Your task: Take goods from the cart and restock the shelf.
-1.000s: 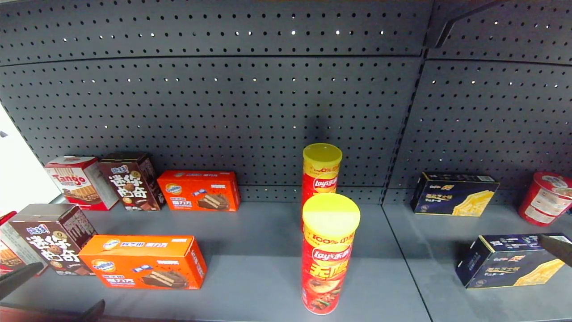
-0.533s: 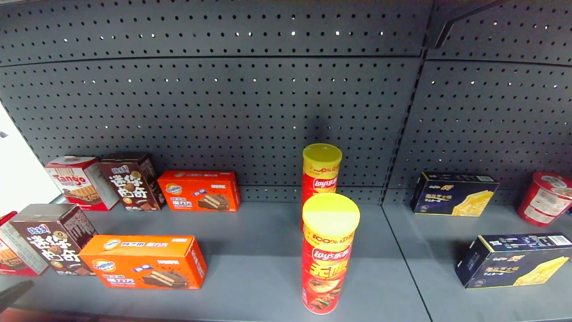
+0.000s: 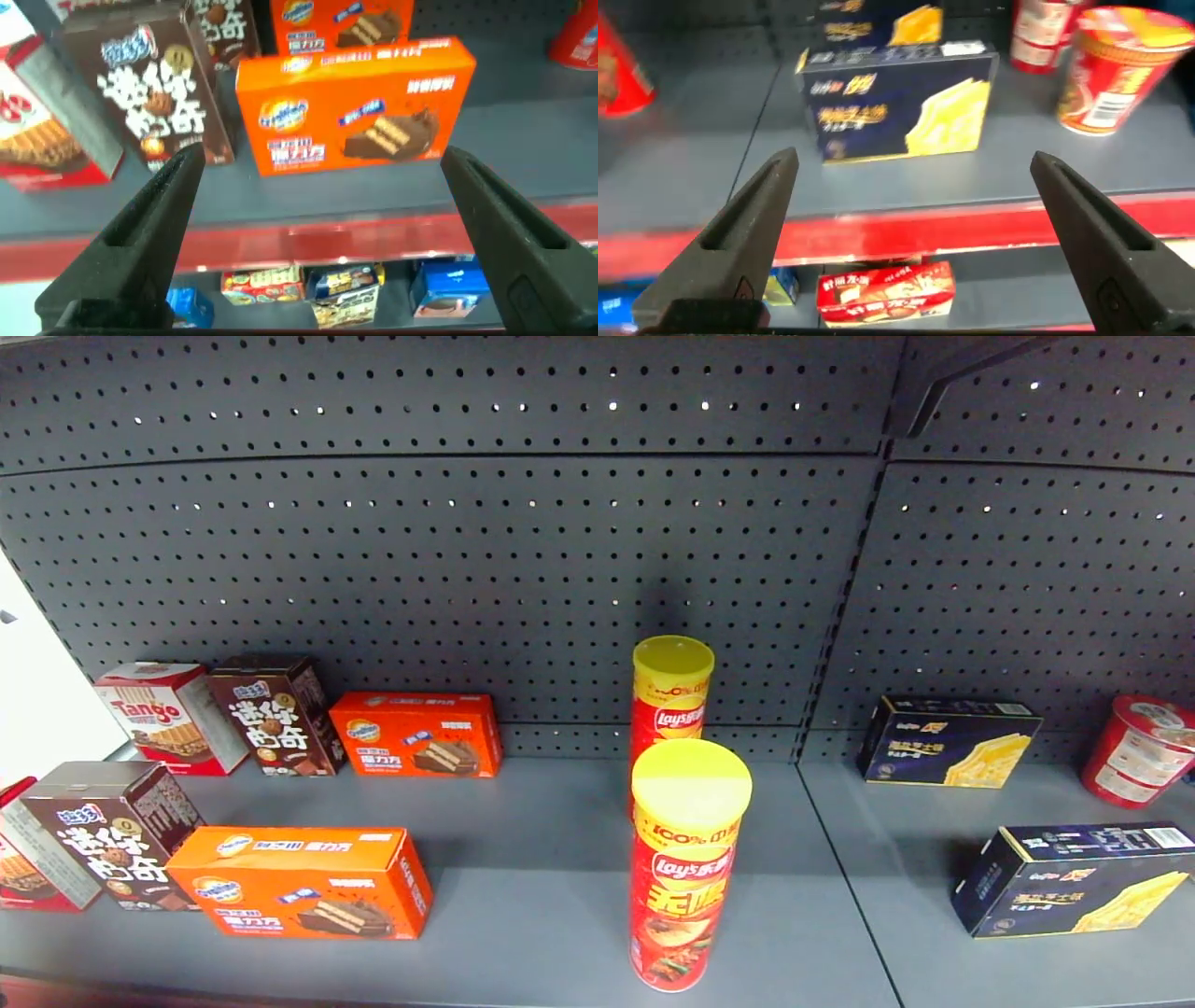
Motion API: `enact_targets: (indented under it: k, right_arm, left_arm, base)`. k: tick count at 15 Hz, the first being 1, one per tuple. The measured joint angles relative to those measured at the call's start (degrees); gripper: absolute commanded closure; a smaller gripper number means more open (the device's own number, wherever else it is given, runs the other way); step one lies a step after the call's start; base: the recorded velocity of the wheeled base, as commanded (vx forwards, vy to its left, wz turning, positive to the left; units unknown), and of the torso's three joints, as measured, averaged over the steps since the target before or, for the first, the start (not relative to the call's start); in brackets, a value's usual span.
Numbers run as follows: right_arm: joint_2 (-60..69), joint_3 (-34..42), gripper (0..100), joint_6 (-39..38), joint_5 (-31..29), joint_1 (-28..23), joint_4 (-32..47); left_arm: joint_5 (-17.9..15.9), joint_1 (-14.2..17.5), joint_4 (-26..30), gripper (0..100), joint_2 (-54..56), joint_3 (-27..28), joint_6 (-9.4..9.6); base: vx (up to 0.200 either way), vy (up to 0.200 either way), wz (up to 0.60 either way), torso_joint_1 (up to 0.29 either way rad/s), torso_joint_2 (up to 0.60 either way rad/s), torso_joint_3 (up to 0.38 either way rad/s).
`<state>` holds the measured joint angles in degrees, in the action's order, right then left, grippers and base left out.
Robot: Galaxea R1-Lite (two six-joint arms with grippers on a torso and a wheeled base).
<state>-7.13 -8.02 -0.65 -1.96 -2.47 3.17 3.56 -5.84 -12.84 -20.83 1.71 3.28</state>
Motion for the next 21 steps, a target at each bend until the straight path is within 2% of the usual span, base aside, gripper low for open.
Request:
enact_targets:
  k: [3,5,6,7,10,13,15,18,21]
  right_arm:
    - [2.2,2.8,0,1.8,3.0,0.1,-1.1]
    - [3.3,5.7,0,2.8,8.6,0.8,-3.9]
    - [4.5,6.4,0,3.0,12.3,1.4,-4.6]
    - [5.4,6.7,0,2.9,13.3,1.9,-4.7]
    - [6.7,7.1,0,1.0,10.7,2.4,-5.2]
    - [7.1,7.2,0,1.5,10.7,2.5,-5.0]
    - [7.2,7.1,0,2.6,12.0,2.5,-5.0]
    - [7.2,7.1,0,2.7,13.6,2.5,-4.9]
    - [7.2,7.1,0,3.3,13.7,2.5,-4.9]
  left_arm:
    - [0.0,0.0,11.6,0,9.7,-1.3,-0.09]
    - [-0.3,0.0,12.9,0,12.9,-1.6,-0.38]
    - [-0.5,0.0,12.8,0,13.8,-1.6,-0.55]
    - [-0.5,0.0,12.8,0,14.3,-1.6,-0.71]
    - [-0.8,0.0,12.8,0,15.1,-1.7,-0.06]
    - [-1.2,0.0,12.9,0,15.4,-1.7,-1.10]
    - [-1.4,0.0,12.8,0,15.4,-1.7,-1.48]
    - [-3.5,0.0,12.8,0,15.4,-1.7,-1.48]
    - [-3.6,-0.1,12.8,0,15.5,-1.7,-1.61]
  base:
    - [0.000,0.000,0.00,0.000,0.00,0.000]
    - [0.000,0.000,0.00,0.000,0.00,0.000]
    - [0.000,0.000,0.00,0.000,0.00,0.000]
    - [0.000,0.000,0.00,0.000,0.00,0.000]
    - [-0.133,0.000,0.00,0.000,0.00,0.003]
    - [0.000,0.000,0.00,0.000,0.00,0.000]
    - [0.000,0.000,0.00,0.000,0.00,0.000]
    - [0.000,0.000,-0.20,0.001,0.00,0.001]
    - [0.000,0.000,-0.20,0.001,0.00,0.001]
